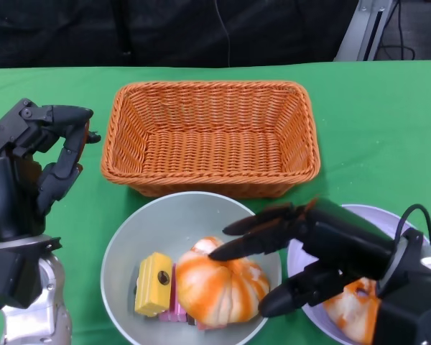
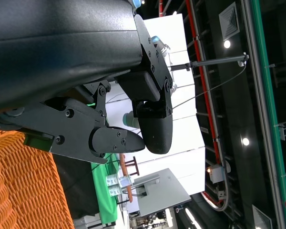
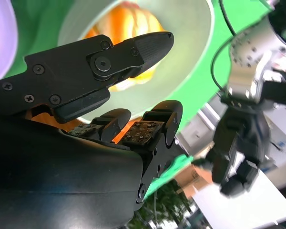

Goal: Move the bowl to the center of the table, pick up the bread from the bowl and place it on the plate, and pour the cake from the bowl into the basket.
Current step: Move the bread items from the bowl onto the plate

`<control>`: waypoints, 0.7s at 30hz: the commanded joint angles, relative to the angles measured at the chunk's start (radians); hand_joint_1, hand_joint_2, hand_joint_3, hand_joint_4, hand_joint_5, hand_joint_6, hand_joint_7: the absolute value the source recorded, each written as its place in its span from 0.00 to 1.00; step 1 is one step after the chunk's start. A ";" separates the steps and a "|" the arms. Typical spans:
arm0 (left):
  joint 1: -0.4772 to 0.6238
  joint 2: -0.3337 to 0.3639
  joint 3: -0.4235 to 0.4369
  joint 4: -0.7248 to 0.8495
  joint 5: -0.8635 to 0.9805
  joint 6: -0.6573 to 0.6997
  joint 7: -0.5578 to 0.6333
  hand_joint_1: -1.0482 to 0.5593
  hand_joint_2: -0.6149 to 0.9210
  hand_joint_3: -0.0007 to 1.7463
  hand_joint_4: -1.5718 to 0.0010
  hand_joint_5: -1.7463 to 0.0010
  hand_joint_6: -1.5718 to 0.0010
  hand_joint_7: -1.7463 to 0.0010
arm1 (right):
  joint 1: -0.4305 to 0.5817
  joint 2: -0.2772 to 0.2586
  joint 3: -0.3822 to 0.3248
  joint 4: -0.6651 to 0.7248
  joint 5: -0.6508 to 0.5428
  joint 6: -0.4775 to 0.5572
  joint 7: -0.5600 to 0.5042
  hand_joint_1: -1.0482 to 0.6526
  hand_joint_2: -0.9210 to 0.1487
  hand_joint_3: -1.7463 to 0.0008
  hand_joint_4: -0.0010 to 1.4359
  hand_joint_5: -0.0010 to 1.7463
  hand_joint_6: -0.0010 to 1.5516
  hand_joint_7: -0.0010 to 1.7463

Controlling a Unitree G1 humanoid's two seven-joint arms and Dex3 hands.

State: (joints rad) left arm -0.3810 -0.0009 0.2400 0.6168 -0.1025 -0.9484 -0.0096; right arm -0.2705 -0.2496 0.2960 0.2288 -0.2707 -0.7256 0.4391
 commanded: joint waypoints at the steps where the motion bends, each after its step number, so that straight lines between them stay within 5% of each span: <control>1: 0.005 0.012 0.008 0.014 0.022 -0.014 0.030 0.56 1.00 0.20 0.52 0.24 0.44 0.46 | 0.019 -0.001 0.011 -0.053 -0.084 0.040 -0.053 0.16 0.00 0.99 0.57 0.07 0.43 0.00; 9: 0.008 0.006 0.000 0.017 0.000 -0.013 0.019 0.55 1.00 0.18 0.51 0.24 0.45 0.46 | 0.029 0.006 0.062 -0.115 -0.262 0.090 -0.163 0.11 0.00 0.96 0.59 0.06 0.43 0.01; 21: 0.011 0.008 -0.012 0.026 -0.013 -0.010 0.012 0.56 1.00 0.19 0.51 0.25 0.45 0.46 | 0.034 0.002 0.112 -0.129 -0.321 0.108 -0.221 0.10 0.00 0.98 0.58 0.05 0.42 0.00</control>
State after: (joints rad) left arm -0.3810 -0.0030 0.2256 0.6328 -0.1157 -0.9526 0.0063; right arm -0.2468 -0.2413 0.4065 0.1059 -0.5882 -0.6231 0.2313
